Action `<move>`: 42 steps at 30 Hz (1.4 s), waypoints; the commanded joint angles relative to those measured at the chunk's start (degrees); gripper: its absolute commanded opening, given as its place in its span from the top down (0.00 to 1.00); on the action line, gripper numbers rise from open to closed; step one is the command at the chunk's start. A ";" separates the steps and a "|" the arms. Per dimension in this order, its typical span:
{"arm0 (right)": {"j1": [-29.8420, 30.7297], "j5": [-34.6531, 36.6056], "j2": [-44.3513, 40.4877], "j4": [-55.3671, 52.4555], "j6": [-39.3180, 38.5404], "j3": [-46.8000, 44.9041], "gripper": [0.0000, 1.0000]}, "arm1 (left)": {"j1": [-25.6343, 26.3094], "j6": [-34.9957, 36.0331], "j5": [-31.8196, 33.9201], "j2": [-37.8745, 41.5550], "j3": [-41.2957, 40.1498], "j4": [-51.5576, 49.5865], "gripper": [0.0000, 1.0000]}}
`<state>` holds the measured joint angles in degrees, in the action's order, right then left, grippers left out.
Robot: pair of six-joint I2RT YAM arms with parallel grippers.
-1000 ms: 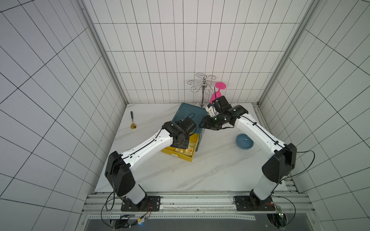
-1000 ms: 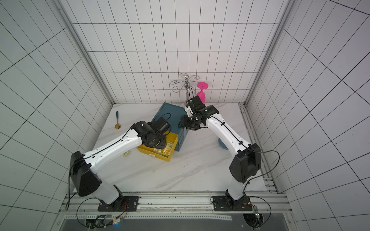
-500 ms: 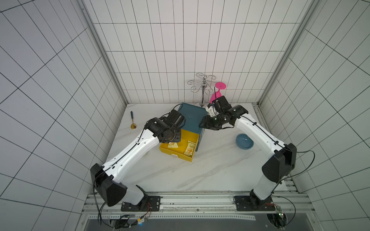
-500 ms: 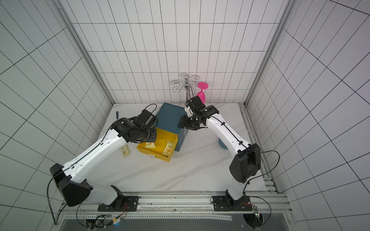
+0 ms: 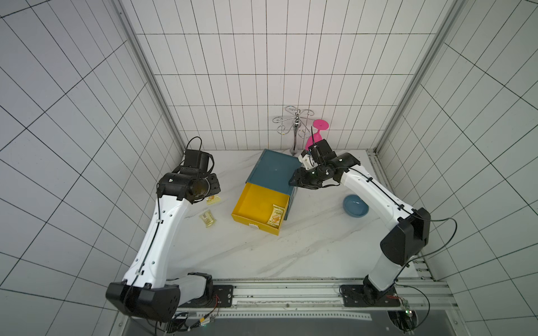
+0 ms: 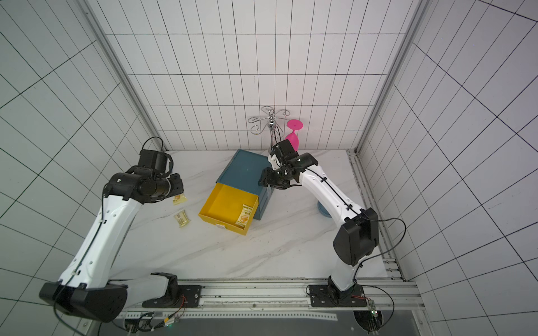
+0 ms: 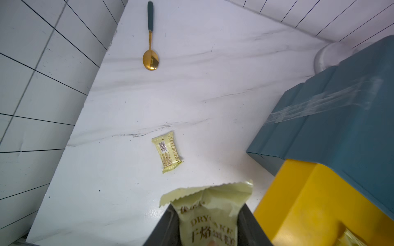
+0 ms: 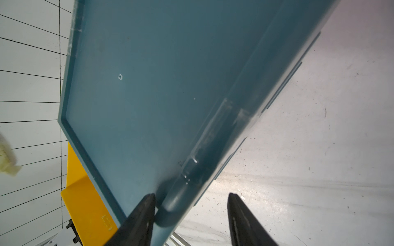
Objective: Take the cookies out of the drawer
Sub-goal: Place the cookie at the center of the board, then pick up the cookie from the drawer.
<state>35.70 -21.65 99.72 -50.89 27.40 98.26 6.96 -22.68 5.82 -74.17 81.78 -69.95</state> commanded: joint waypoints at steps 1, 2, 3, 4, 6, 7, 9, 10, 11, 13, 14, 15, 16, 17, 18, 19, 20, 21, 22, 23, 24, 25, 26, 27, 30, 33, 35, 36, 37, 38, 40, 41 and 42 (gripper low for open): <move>-1.33 2.33 1.94 -3.46 -1.38 0.53 0.43 | -1.30 1.96 -3.92 -4.11 -5.89 7.96 0.60; -1.40 2.30 1.95 -3.50 -1.47 0.47 0.43 | -1.73 1.80 -5.00 -5.73 -7.69 10.23 0.59; -1.40 2.31 1.88 -3.46 -1.56 0.42 0.43 | -1.98 1.54 -5.72 -7.68 -8.68 11.39 0.58; -1.51 2.24 1.88 -3.49 -1.56 0.36 0.43 | -2.10 1.30 -5.86 -9.61 -9.22 11.67 0.58; -1.64 2.08 1.94 -3.60 -1.57 0.30 0.43 | -2.15 0.93 -5.61 -13.79 -10.32 13.11 0.58; -1.67 1.96 1.88 -3.60 -1.64 0.27 0.43 | -2.15 0.72 -5.81 -14.63 -11.10 14.43 0.58; -1.71 2.14 1.56 -3.77 -1.87 0.09 0.43 | -2.15 -0.04 -6.08 -14.78 -11.68 15.29 0.48; -1.72 2.22 1.50 -3.95 -1.96 0.00 0.43 | -2.18 -0.49 -5.94 -14.27 -11.17 14.75 0.35; -1.79 2.23 1.37 -4.03 -2.04 -0.06 0.43 | -2.14 -0.76 -5.63 -13.23 -10.43 13.87 0.31; -1.87 2.25 1.25 -4.02 -2.09 -0.11 0.43 | -2.13 -1.27 -4.89 -9.73 -7.59 11.12 0.22; -2.00 2.31 1.18 -4.04 -2.09 -0.08 0.43 | -2.11 -1.57 -4.80 -7.56 -5.63 9.06 0.19; -1.95 2.27 1.21 -4.04 -2.09 -0.13 0.43 | -1.89 -1.17 -5.92 -5.32 -3.09 7.42 0.18; -2.11 2.18 1.23 -4.04 -2.01 -0.08 0.43 | -1.28 -1.23 -6.58 -3.40 -0.94 6.14 0.17; -2.12 2.18 1.18 -4.03 -1.91 -0.01 0.43 | 0.72 -1.45 -5.98 -1.19 1.77 4.79 0.16; -2.06 2.21 1.10 -4.04 -1.91 0.00 0.43 | 4.43 -1.34 -3.19 0.57 4.21 3.58 0.16; -2.12 2.23 1.01 -4.04 -1.84 -0.01 0.43 | 8.41 -1.28 -1.21 1.84 5.78 2.89 0.16; -2.13 2.35 1.03 -4.04 -1.82 0.00 0.43 | 12.38 -1.44 -0.88 2.37 8.05 1.30 0.16; -2.14 2.32 1.00 -4.01 -1.82 -0.06 0.43 | 15.70 -1.93 -1.71 1.84 10.11 -0.65 0.16; -2.18 2.35 0.99 -4.03 -1.76 -0.10 0.43 | 19.01 -2.55 -1.57 1.23 11.42 -2.63 0.17; -2.24 2.32 0.84 -4.04 -1.78 -0.17 0.43 | 22.96 -2.78 -0.98 0.53 12.10 -4.21 0.17; -2.25 2.27 0.90 -4.04 -1.76 -0.22 0.43 | 26.47 -3.22 -0.34 -0.31 12.61 -5.48 0.18; -2.26 2.31 0.91 -4.03 -1.70 -0.30 0.43 | 29.22 -3.78 -0.04 -0.97 12.72 -6.17 0.19; -2.27 2.26 0.90 -4.05 -1.65 -0.45 0.43 | 31.92 -4.12 -0.71 -1.46 12.39 -6.32 0.21; -2.30 2.26 0.98 -3.99 -1.68 -0.52 0.43 | 34.09 -4.73 -0.50 -2.17 12.19 -6.41 0.23; -2.26 1.98 1.30 -3.91 -1.52 -0.61 0.43 | 37.93 -5.52 -0.31 -4.66 11.04 -6.34 0.30; -2.34 1.91 1.52 -3.83 -1.38 -0.61 0.43 | 40.36 -6.21 -1.97 -7.64 11.13 -6.26 0.34; -2.27 1.96 1.54 -3.80 -1.32 -0.61 0.43 | 41.32 -6.41 -1.74 -9.30 11.29 -6.42 0.36; -2.31 1.95 1.56 -3.78 -1.29 -0.61 0.43 | 41.46 -6.75 -1.43 -10.03 10.97 -6.36 0.37; -2.27 1.91 1.57 -3.71 -1.30 -0.70 0.43 | 41.47 -6.93 -1.35 -10.45 10.47 -5.96 0.39; -2.23 1.90 1.56 -3.68 -1.29 -0.70 0.43 | 41.47 -6.94 -1.47 -10.76 9.89 -5.24 0.40; -2.28 1.85 1.56 -3.62 -1.21 -0.76 0.43 | 41.47 -7.03 -1.17 -11.40 8.82 -3.93 0.42; -2.25 1.87 1.60 -3.67 -1.25 -0.70 0.43 | 41.47 -7.10 -0.85 -11.68 8.46 -3.40 0.43; -2.30 1.82 1.60 -3.65 -1.23 -0.70 0.43 | 41.47 -7.20 -0.17 -12.12 8.03 -2.81 0.44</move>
<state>34.72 -22.09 99.77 -50.96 26.57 98.24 48.31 -29.36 4.40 -85.10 90.78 -74.96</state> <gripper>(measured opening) 0.568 0.563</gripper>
